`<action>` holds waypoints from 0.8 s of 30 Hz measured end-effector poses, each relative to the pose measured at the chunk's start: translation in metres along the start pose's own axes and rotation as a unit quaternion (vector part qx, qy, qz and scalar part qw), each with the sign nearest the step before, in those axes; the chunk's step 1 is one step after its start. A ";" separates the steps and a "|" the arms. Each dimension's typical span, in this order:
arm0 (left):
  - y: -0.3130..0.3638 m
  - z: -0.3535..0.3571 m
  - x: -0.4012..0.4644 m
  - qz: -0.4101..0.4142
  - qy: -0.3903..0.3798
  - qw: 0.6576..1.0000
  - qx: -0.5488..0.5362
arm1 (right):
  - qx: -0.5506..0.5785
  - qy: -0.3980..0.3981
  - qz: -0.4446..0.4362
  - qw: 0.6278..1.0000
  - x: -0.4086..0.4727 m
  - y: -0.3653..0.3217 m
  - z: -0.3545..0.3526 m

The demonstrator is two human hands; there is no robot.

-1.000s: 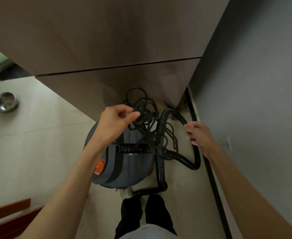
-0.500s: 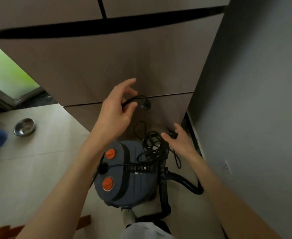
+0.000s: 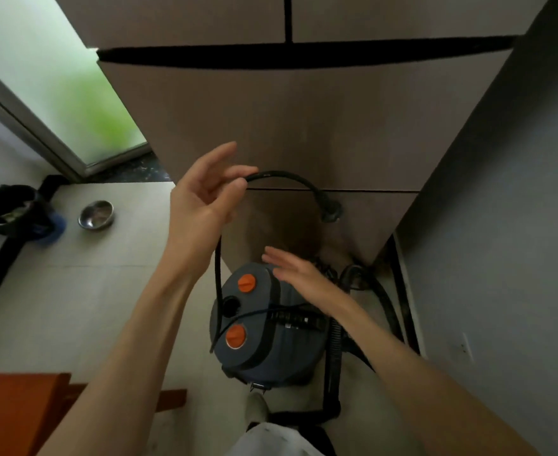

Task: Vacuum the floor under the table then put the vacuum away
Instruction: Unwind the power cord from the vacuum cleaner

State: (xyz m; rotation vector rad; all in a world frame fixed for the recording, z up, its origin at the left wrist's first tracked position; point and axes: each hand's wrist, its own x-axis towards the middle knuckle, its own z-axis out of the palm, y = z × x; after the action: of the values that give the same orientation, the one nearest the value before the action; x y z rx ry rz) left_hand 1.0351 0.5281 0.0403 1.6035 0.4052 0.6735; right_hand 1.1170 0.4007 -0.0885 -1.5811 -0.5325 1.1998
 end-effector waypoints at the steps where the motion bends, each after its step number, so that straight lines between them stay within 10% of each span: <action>1: -0.005 -0.006 0.000 -0.008 0.023 1.000 -0.012 | -0.006 -0.048 0.018 0.999 0.002 0.007 0.021; 8: -0.031 -0.072 0.013 -0.040 0.169 0.984 -0.046 | -0.017 -0.230 0.083 0.970 0.008 0.039 0.102; 15: -0.100 -0.145 0.002 -0.149 0.222 0.957 0.115 | -0.053 -0.072 0.086 0.992 0.012 0.042 0.079; 19: -0.134 -0.142 -0.027 -0.275 0.057 0.915 0.291 | -0.062 0.008 0.036 0.997 0.024 0.032 0.067; 24: -0.137 -0.106 -0.053 -0.172 -0.292 0.863 0.374 | -0.133 -0.008 -0.020 0.991 0.035 0.004 0.086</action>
State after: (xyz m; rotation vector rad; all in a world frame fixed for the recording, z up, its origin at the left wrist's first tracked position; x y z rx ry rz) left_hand 0.9443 0.5985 -0.0996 2.2805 0.5093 -0.3195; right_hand 1.0536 0.4671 -0.1043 -1.7774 -0.7566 1.1471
